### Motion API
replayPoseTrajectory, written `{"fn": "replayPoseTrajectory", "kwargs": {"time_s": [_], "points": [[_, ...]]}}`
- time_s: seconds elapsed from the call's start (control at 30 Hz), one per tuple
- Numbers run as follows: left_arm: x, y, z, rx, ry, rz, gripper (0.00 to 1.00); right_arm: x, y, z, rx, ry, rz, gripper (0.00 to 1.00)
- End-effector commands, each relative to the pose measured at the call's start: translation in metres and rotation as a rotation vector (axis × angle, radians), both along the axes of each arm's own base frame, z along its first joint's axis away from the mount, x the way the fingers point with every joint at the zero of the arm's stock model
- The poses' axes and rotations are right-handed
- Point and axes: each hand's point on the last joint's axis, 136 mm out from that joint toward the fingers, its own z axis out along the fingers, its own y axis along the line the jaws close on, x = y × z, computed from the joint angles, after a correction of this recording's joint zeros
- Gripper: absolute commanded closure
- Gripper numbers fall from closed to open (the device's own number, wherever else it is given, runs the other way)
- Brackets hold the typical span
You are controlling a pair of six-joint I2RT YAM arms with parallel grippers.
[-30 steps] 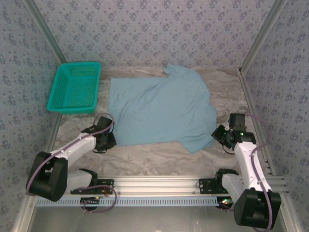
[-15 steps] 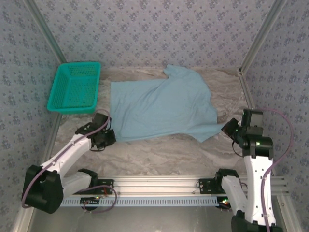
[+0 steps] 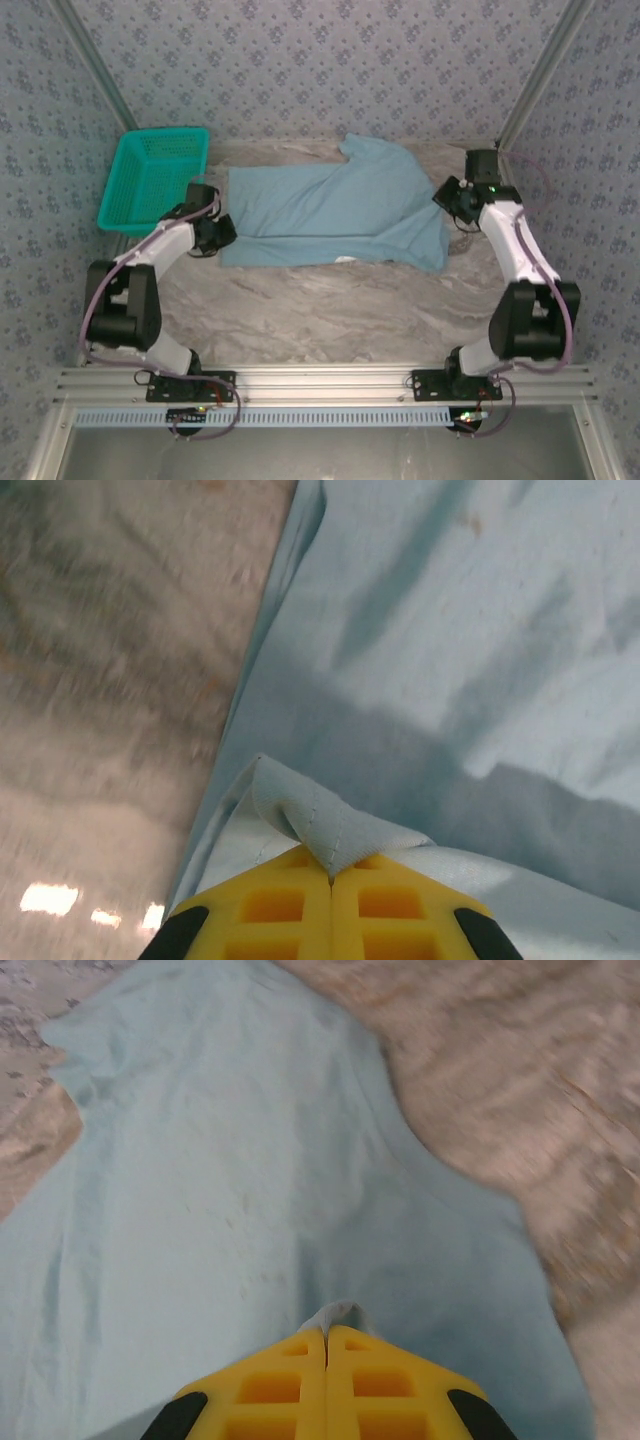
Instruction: Fold the inside-out t-shirt
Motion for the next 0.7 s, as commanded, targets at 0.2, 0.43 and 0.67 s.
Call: {"fn": "replayPoseTrajectory", "kwargs": {"time_s": [0.2, 0.43, 0.67], "points": [[0.04, 0.0, -0.015, 0.004, 0.006, -0.04, 1.0, 0.094, 0.018, -0.019, -0.017, -0.057, 0.032, 1.0], [0.044, 0.007, -0.021, 0.009, 0.01, -0.014, 1.0, 0.128, 0.033, -0.05, -0.018, -0.008, 0.062, 1.0], [0.057, 0.011, -0.033, 0.011, 0.016, -0.002, 1.0, 0.155, 0.033, -0.082, -0.012, 0.026, 0.079, 1.0]]}}
